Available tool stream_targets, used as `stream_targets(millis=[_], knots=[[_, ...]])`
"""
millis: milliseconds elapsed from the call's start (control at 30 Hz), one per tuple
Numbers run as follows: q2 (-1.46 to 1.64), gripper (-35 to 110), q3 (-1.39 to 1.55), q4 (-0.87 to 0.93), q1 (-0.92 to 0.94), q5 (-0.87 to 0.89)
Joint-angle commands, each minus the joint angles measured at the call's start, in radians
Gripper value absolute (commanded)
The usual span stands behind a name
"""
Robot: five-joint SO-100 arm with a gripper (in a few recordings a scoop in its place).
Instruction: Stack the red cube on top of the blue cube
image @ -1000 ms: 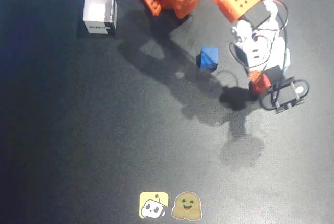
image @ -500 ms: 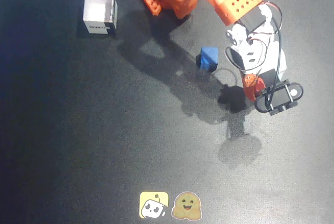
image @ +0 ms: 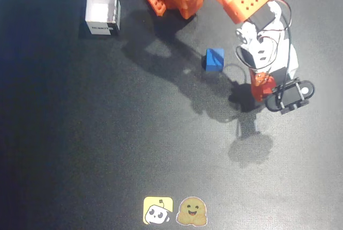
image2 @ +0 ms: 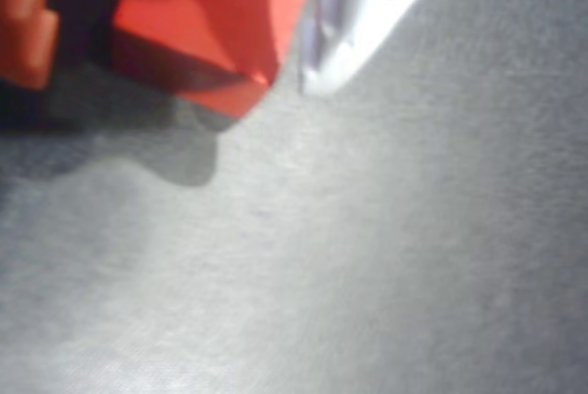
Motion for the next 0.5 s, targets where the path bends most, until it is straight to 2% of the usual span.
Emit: stream_targets(millis=[0,467], knots=[[0.008,21,0.008,-0.037,-0.031,0.023],[-0.038,22,0.055,-0.074,-0.055,0.046]])
